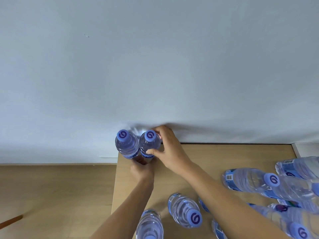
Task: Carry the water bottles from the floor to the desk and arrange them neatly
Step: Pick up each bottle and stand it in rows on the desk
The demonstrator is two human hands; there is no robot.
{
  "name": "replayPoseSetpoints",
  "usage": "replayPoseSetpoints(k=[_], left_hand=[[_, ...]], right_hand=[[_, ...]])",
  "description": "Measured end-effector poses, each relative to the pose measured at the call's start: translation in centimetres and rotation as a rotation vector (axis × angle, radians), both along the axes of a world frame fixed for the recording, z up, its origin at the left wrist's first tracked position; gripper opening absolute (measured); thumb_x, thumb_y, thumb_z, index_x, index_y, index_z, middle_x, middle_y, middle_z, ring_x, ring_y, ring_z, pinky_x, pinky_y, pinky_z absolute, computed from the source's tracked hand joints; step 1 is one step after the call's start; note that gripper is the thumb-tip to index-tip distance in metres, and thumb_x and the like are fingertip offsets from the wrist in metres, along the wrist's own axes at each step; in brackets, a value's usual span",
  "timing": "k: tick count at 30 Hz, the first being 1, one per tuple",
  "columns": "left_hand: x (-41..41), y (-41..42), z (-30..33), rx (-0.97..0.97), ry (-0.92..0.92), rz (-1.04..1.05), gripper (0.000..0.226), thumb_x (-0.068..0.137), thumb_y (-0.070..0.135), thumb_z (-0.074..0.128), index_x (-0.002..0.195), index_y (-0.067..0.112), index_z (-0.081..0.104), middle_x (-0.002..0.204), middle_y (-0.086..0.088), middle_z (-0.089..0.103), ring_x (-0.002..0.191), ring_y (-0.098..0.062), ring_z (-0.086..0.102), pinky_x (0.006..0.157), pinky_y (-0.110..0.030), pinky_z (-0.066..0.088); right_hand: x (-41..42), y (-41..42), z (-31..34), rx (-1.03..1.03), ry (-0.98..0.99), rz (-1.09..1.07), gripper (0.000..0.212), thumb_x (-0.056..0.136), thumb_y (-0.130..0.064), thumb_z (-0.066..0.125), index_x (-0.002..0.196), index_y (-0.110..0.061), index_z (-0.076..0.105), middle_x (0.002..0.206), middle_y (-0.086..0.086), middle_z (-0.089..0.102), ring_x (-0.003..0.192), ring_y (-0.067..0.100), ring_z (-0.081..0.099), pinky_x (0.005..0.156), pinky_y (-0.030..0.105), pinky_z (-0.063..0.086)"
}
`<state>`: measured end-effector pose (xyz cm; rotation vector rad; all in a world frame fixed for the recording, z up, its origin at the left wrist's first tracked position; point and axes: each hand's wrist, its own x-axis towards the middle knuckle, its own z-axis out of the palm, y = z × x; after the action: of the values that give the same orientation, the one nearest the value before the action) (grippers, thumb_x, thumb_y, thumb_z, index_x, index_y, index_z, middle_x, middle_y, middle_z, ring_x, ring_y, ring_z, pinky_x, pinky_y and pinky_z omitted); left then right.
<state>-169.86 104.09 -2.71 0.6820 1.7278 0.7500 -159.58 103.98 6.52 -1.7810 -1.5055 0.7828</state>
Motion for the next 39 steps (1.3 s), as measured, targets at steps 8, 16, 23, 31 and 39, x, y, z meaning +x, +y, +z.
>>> replayPoseSetpoints(k=[8,16,23,31,39], left_hand=[[-3.2,-1.6,2.5,-0.093,-0.045,-0.263,0.048,0.076,0.009,0.081,0.113,0.013,0.05,0.107,-0.003,0.058,0.096,-0.02,0.055,0.073,-0.026,0.039],[-6.6,-3.9,6.4,0.052,-0.051,-0.494,0.044,0.084,0.019,0.075,0.123,0.014,0.056,0.117,0.003,0.06,0.107,-0.012,0.059,0.064,-0.008,0.04],[-9.9,-6.6,8.8,0.168,-0.099,-0.584,0.027,0.086,0.03,0.072,0.11,0.034,0.06,0.11,0.014,0.067,0.101,0.001,0.063,0.086,-0.022,0.049],[-11.9,-9.6,10.6,0.264,-0.152,-0.586,0.021,0.091,0.032,0.065,0.112,0.031,0.063,0.107,0.018,0.067,0.101,0.003,0.062,0.09,-0.022,0.047],[-14.1,-11.1,12.3,0.299,-0.155,-0.571,0.02,0.094,0.026,0.063,0.114,0.024,0.062,0.111,0.011,0.065,0.1,0.003,0.06,0.079,-0.011,0.045]], right_hand=[[-0.4,-2.0,0.8,-0.023,-0.017,-0.11,0.063,0.079,-0.031,0.081,0.132,-0.015,0.049,0.131,-0.003,0.054,0.12,0.01,0.051,0.095,0.021,0.041],[-1.2,-6.4,3.6,-0.122,0.114,-0.139,0.048,0.088,-0.034,0.073,0.129,-0.019,0.052,0.127,-0.01,0.052,0.124,0.007,0.05,0.098,0.018,0.036],[-2.3,-11.9,5.5,-0.181,0.225,-0.177,0.061,0.074,-0.061,0.067,0.124,-0.026,0.059,0.129,-0.015,0.059,0.123,-0.003,0.051,0.104,0.019,0.037],[-4.2,-18.6,1.9,-0.029,0.379,-0.479,0.062,0.058,-0.047,0.083,0.113,-0.034,0.058,0.119,-0.02,0.061,0.112,-0.014,0.053,0.089,0.005,0.04],[-4.9,-18.4,-1.3,-0.04,0.459,-0.582,0.038,0.071,-0.009,0.087,0.097,-0.016,0.059,0.089,0.002,0.066,0.087,0.022,0.063,0.084,0.035,0.051]])
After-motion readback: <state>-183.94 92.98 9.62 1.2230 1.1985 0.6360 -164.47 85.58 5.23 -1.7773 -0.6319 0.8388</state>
